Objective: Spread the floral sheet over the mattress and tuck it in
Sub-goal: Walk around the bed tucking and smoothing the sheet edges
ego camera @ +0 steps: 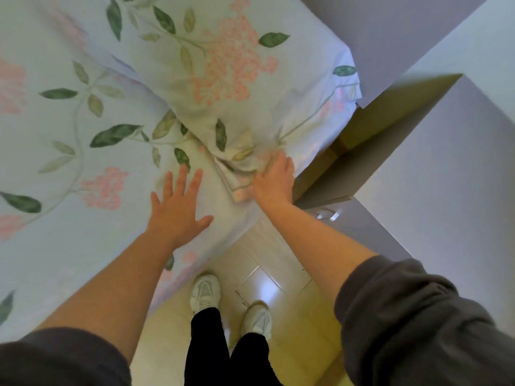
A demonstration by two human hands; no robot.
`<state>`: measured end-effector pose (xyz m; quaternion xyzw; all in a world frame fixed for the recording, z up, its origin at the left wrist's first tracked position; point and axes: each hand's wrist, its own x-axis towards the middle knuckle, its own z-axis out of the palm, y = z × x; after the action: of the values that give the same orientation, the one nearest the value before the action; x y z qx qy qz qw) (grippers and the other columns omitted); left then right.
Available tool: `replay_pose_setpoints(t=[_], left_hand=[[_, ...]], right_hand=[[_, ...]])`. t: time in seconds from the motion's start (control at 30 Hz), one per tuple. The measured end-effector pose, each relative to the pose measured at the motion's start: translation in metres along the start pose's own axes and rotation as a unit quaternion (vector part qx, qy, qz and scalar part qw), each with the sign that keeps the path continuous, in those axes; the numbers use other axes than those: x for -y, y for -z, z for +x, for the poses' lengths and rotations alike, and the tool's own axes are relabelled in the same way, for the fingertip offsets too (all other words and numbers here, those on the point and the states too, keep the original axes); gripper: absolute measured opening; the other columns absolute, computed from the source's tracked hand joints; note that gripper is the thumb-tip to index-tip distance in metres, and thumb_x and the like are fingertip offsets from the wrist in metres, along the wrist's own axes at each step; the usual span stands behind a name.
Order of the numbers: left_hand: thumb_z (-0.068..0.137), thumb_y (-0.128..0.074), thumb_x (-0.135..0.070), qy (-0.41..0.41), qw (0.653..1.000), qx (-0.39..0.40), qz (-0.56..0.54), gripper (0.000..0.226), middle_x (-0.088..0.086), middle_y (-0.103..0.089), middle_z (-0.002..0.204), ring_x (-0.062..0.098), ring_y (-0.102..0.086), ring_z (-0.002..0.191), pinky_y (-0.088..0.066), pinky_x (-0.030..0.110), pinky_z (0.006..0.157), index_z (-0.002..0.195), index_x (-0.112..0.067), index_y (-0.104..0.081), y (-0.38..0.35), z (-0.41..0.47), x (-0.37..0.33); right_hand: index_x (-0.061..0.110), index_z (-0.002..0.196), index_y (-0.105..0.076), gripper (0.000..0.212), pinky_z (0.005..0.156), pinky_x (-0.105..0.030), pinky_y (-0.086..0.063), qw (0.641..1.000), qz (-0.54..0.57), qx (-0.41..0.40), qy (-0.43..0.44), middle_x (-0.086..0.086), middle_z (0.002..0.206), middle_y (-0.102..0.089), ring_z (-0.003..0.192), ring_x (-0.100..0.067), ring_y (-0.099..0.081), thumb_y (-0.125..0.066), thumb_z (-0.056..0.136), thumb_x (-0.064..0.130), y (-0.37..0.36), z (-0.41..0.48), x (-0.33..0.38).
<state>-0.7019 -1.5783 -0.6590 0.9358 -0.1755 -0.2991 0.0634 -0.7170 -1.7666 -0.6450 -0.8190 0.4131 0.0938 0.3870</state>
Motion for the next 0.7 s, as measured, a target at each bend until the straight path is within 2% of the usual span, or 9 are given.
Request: replay_pose_setpoints(t=[0.07,0.17,0.3,0.37,0.47,0.53,0.7], left_hand=[[0.086,-0.055,-0.054,0.06,0.998,0.017,-0.004,0.098,-0.001,0.027,0.156,0.03,0.017,0.145,-0.01,0.06,0.115,0.149,-0.031,0.016,0.002,-0.034,0.026],[0.086,-0.056,-0.054,0.119,0.992,0.032,-0.013,0.096,-0.001,0.025,0.157,0.031,0.015,0.145,-0.013,0.063,0.112,0.15,-0.033,0.012,-0.001,-0.069,0.064],[0.082,-0.059,-0.059,0.173,0.984,0.038,-0.015,0.101,0.001,0.026,0.156,0.034,0.015,0.145,-0.017,0.066,0.11,0.149,-0.035,0.013,-0.01,-0.106,0.115],[0.08,-0.06,-0.061,0.192,0.981,0.011,-0.025,0.104,0.002,0.027,0.156,0.034,0.015,0.145,-0.018,0.067,0.109,0.149,-0.036,0.013,-0.016,-0.118,0.141],[0.076,-0.062,-0.064,0.222,0.973,-0.047,-0.034,0.107,0.003,0.025,0.156,0.035,0.015,0.145,-0.019,0.069,0.107,0.149,-0.037,0.013,-0.023,-0.128,0.177],[0.073,-0.062,-0.068,0.245,0.966,-0.063,-0.048,0.11,0.003,0.025,0.156,0.035,0.016,0.145,-0.018,0.071,0.104,0.148,-0.039,0.013,-0.035,-0.13,0.198],[0.065,-0.065,-0.073,0.291,0.947,-0.027,-0.137,0.117,-0.002,0.034,0.153,0.036,0.023,0.142,-0.017,0.077,0.099,0.144,-0.046,0.017,-0.066,-0.132,0.225]], right_hand=[[0.024,0.152,-0.011,0.072,0.108,-0.045,-0.03,0.993,-0.085,0.042,0.071,-0.004,0.16,-0.001,0.143,-0.028,-0.017,-0.05,0.092,0.017,-0.013,-0.035,0.014],[0.028,0.152,-0.009,0.076,0.111,-0.048,-0.029,0.964,-0.165,0.126,0.164,-0.005,0.16,0.003,0.146,-0.029,-0.007,-0.053,0.091,0.018,-0.04,-0.078,0.025],[0.038,0.151,-0.005,0.078,0.111,-0.056,-0.026,0.917,-0.217,0.243,0.23,-0.001,0.16,0.011,0.147,-0.03,0.006,-0.054,0.093,0.02,-0.083,-0.117,0.042],[0.042,0.15,-0.001,0.083,0.11,-0.06,-0.026,0.889,-0.256,0.256,0.282,0.001,0.16,0.016,0.147,-0.031,0.01,-0.058,0.092,0.022,-0.107,-0.13,0.053],[0.045,0.149,0.006,0.094,0.107,-0.066,-0.021,0.849,-0.318,0.22,0.36,0.001,0.158,0.023,0.146,-0.034,0.015,-0.065,0.088,0.034,-0.143,-0.138,0.07],[0.047,0.147,0.009,0.104,0.104,-0.071,-0.019,0.831,-0.35,0.229,0.367,0.001,0.157,0.027,0.145,-0.036,0.017,-0.072,0.081,0.041,-0.165,-0.138,0.078],[0.053,0.144,0.011,0.123,0.095,-0.082,-0.012,0.781,-0.464,0.274,0.315,0.003,0.153,0.036,0.14,-0.039,0.028,-0.083,0.065,0.045,-0.206,-0.131,0.074]])
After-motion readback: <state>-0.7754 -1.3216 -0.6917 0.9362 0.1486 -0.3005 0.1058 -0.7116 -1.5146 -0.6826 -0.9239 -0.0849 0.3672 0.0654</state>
